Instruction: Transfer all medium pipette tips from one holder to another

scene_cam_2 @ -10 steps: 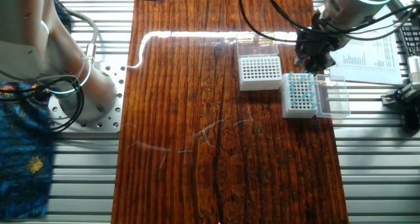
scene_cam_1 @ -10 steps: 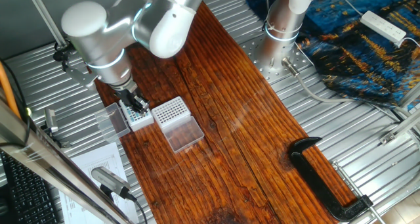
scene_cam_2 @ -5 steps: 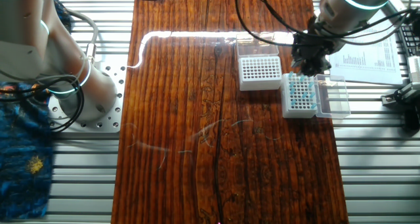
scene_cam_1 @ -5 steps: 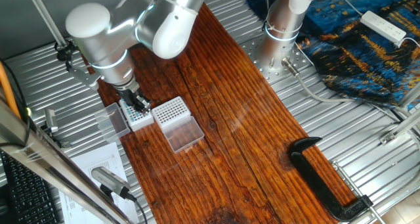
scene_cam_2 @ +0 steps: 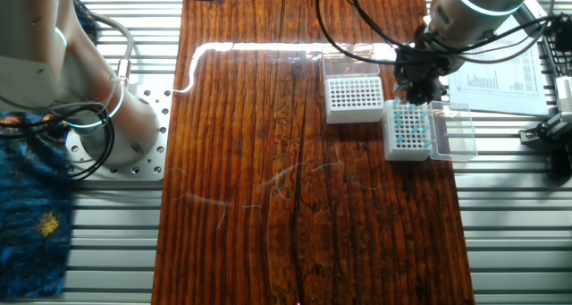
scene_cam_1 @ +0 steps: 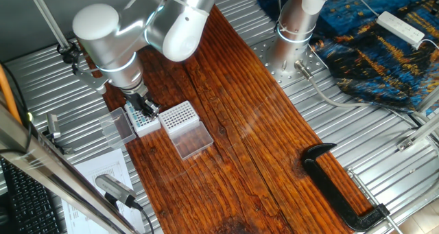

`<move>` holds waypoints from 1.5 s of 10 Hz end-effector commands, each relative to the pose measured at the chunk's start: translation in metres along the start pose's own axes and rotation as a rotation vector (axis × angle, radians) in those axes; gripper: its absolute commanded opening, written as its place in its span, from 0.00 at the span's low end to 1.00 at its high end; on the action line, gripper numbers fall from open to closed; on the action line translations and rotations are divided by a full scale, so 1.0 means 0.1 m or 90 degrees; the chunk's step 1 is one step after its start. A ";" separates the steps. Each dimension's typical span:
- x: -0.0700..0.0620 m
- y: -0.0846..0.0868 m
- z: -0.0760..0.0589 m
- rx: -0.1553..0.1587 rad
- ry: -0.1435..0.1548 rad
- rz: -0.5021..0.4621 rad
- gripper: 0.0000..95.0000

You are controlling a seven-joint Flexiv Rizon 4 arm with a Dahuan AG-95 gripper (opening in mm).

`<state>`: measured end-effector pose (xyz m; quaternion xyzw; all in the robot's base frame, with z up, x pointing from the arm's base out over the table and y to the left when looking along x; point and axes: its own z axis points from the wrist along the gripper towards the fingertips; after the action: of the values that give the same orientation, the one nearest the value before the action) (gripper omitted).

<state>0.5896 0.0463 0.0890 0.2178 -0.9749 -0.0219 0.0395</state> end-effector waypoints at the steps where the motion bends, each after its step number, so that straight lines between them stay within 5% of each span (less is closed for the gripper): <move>1: 0.00 0.01 0.04 0.001 -0.002 0.002 0.20; 6: 0.04 0.01 0.11 0.003 -0.006 0.001 0.20; 7: 0.05 0.01 0.12 0.003 -0.006 0.001 0.00; 15: 0.04 0.01 0.09 0.007 -0.006 0.010 0.00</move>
<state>0.5842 0.0453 0.0805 0.2093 -0.9772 -0.0157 0.0328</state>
